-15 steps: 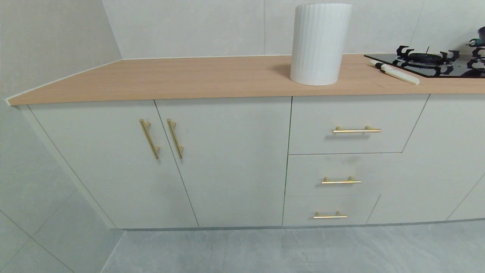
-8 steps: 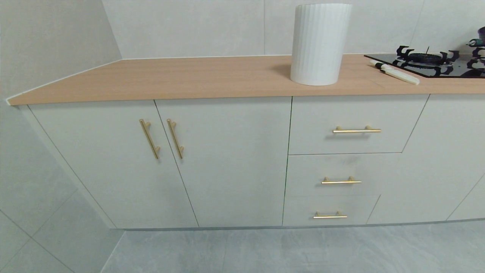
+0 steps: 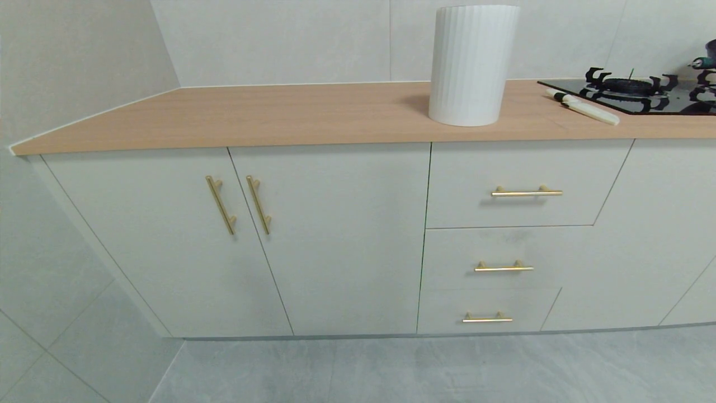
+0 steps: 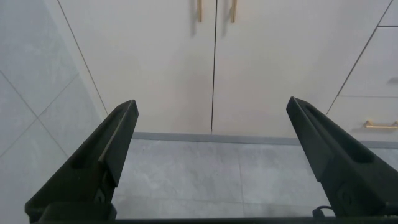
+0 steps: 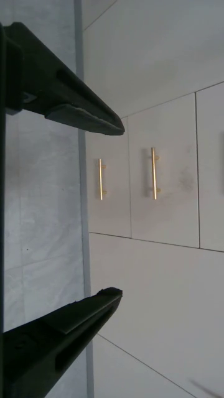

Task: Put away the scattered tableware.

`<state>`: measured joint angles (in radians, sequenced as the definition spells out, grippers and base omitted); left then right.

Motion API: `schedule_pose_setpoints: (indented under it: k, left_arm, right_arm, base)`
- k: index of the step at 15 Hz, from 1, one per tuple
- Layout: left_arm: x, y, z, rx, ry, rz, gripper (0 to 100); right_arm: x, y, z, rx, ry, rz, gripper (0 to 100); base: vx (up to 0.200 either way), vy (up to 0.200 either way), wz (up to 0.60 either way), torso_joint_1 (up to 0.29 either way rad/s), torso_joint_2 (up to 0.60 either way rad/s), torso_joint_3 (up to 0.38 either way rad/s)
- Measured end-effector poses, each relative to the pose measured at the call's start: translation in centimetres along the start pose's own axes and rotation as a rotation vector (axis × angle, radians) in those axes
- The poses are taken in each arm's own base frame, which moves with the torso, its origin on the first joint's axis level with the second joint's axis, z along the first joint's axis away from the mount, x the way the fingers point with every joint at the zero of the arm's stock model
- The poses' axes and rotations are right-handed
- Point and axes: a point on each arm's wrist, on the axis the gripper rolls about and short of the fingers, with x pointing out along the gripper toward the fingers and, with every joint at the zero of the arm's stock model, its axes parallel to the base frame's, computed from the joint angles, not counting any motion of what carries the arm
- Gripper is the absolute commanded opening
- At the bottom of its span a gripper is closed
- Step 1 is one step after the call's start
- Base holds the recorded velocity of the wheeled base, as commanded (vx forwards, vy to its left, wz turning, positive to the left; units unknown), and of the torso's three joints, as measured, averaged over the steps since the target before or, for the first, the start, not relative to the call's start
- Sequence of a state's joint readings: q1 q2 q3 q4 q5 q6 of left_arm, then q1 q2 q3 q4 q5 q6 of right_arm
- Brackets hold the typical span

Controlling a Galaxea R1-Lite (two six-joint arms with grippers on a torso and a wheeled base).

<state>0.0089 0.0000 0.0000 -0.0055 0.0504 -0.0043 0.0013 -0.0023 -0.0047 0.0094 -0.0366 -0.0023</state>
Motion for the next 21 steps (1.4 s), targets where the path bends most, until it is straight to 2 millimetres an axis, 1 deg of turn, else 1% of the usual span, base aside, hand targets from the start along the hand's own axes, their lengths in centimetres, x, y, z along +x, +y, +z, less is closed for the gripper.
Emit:
schedule_pose_setpoints:
  k: [3,21]
  left_arm:
    - [0.00,0.00,0.00,-0.002,-0.001,0.000,100]
    - [0.00,0.00,0.00,0.000,0.000,-0.001,100]
  right_arm:
    - [0.00,0.00,-0.01,0.000,0.001,0.002,100]
    - [0.01,0.01,-0.02,0.001,0.002,0.001,100]
  base:
    - [0.000,0.000,0.00,0.000,0.00,0.000]
    - [0.200,0.000,0.00,0.003,0.00,0.002]
